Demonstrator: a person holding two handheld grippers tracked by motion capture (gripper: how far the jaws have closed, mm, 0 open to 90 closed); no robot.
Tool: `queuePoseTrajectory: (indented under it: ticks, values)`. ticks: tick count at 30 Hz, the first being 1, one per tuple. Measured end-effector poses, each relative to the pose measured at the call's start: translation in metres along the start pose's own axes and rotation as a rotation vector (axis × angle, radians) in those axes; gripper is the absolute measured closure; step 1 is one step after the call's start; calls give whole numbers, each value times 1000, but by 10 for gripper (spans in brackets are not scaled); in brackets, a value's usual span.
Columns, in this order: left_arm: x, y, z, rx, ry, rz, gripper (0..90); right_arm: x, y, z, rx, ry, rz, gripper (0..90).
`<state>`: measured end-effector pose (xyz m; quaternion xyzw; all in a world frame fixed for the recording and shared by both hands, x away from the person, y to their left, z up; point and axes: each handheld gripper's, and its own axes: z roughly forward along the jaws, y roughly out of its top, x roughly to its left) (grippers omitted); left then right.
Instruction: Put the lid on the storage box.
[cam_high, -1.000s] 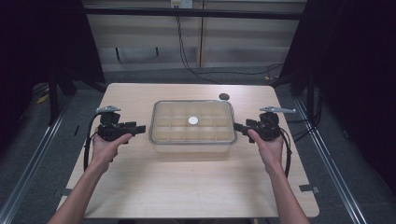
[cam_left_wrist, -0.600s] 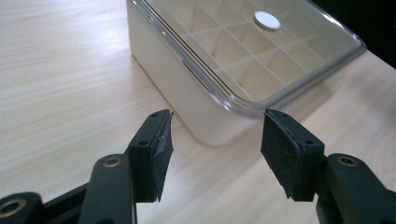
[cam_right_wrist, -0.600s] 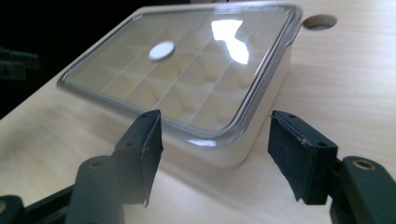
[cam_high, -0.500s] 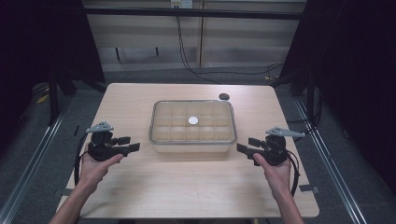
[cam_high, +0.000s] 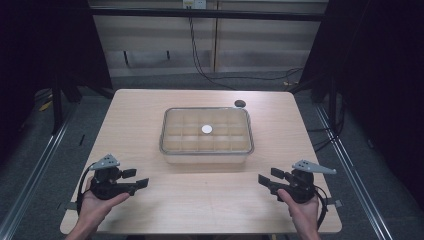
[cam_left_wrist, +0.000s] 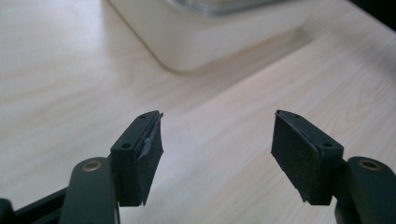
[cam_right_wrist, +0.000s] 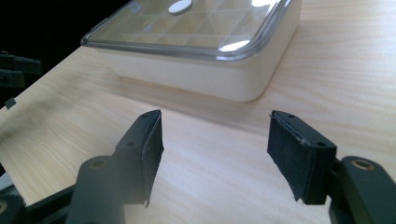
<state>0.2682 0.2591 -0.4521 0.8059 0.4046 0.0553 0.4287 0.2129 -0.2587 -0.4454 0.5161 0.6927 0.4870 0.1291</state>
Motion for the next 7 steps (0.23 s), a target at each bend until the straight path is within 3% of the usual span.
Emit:
queuePoseTrajectory:
  ticks: [4,7]
  values:
    - [-2,-19,0,-12,16,-8,318,-3,-10,-3,-2,-52,-9,336]
    - [0,-25,5,22,-16,-45,326,-8,-16,1,17,-80,-22,319]
